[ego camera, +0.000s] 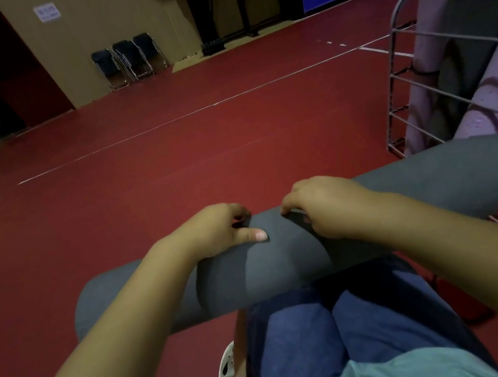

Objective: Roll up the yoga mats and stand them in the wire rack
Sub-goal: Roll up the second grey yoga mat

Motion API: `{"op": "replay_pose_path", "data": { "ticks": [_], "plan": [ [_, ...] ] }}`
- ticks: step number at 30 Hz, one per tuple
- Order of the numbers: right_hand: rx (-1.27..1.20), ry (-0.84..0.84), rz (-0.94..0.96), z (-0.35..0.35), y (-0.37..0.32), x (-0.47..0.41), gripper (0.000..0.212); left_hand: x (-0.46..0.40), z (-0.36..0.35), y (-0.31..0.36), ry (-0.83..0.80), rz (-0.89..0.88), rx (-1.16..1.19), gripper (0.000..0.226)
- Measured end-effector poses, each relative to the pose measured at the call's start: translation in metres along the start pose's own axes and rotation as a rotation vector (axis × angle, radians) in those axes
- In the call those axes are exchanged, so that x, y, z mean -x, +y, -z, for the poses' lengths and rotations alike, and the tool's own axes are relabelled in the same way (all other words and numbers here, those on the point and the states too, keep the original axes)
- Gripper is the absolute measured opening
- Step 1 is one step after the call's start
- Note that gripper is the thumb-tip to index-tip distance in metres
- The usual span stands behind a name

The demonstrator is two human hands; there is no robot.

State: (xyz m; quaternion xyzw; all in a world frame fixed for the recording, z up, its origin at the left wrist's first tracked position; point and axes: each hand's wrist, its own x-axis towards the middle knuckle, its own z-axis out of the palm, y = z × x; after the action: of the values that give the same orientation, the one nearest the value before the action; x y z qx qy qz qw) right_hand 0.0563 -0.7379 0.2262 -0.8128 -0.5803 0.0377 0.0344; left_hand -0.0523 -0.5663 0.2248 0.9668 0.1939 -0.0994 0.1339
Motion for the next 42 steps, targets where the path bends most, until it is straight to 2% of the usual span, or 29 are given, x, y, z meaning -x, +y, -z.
{"op": "replay_pose_path", "data": {
  "ticks": [2, 4, 6, 8, 10, 13, 14, 15, 18, 19, 21, 23, 25, 27, 29, 34, 38, 42],
  "plan": [
    [0.053, -0.041, -0.012, -0.001, 0.001, -0.008, 0.044, 0.002, -0.003, 0.003, 0.106, -0.017, -0.107, 0.056],
    [0.067, -0.059, -0.016, -0.001, 0.004, -0.015, 0.040, 0.007, -0.019, 0.004, 0.370, -0.078, -0.179, 0.041],
    [0.026, -0.070, -0.017, -0.002, 0.007, -0.017, 0.041, 0.017, -0.047, 0.004, 0.625, -0.159, -0.073, 0.027],
    [-0.042, -0.123, -0.022, -0.004, 0.007, -0.016, 0.071, 0.025, -0.071, 0.004, 0.725, -0.182, 0.083, 0.032],
    [0.025, -0.159, -0.006, -0.007, 0.003, -0.019, 0.094, 0.029, -0.086, 0.001, 0.797, -0.165, 0.200, 0.032],
    [0.113, -0.152, -0.010, -0.014, -0.002, -0.032, 0.098, 0.042, -0.097, 0.002, 0.994, -0.112, 0.414, 0.014],
    [0.092, -0.156, -0.016, -0.014, -0.001, -0.036, 0.097, 0.048, -0.102, 0.003, 1.056, -0.072, 0.543, 0.009],
    [0.054, -0.168, -0.020, -0.013, 0.000, -0.040, 0.095, 0.054, -0.109, 0.003, 1.090, -0.005, 0.778, 0.006],
    [-0.005, -0.195, 0.013, -0.002, -0.001, -0.052, 0.086, 0.062, -0.133, -0.017, 1.040, 0.247, 1.921, 0.017],
    [0.023, -0.194, 0.029, 0.001, -0.004, -0.056, 0.084, 0.064, -0.148, -0.030, 0.996, 0.358, 2.195, 0.021],
    [0.097, -0.201, 0.057, 0.004, -0.012, -0.064, 0.086, 0.068, -0.177, -0.054, 0.887, 0.579, 2.541, 0.029],
    [0.113, -0.200, 0.077, 0.004, -0.018, -0.070, 0.091, 0.065, -0.197, -0.067, 0.772, 0.547, 2.698, 0.046],
    [0.081, -0.201, 0.141, 0.000, -0.021, -0.075, 0.096, 0.058, -0.197, -0.074, 0.689, 0.313, 2.765, 0.061],
    [0.085, -0.248, 0.196, -0.003, -0.024, -0.077, 0.113, 0.049, -0.182, -0.074, 0.676, 0.163, 2.759, 0.068],
    [0.130, -0.284, 0.210, -0.006, -0.025, -0.081, 0.119, 0.042, -0.168, -0.073, 0.665, 0.126, 2.749, 0.070],
    [-0.164, -0.128, 0.180, 0.002, -0.020, -0.091, 0.115, 0.026, -0.139, -0.071, 0.717, 0.082, 2.712, 0.063],
    [-0.198, -0.098, 0.175, 0.026, -0.002, -0.096, 0.120, 0.013, -0.092, -0.067, 0.585, -0.010, 2.443, 0.062],
    [-0.315, -0.041, 0.137, 0.060, 0.030, -0.096, 0.119, 0.000, -0.038, -0.056, 0.534, -0.158, 2.244, 0.065]
  ]
}}
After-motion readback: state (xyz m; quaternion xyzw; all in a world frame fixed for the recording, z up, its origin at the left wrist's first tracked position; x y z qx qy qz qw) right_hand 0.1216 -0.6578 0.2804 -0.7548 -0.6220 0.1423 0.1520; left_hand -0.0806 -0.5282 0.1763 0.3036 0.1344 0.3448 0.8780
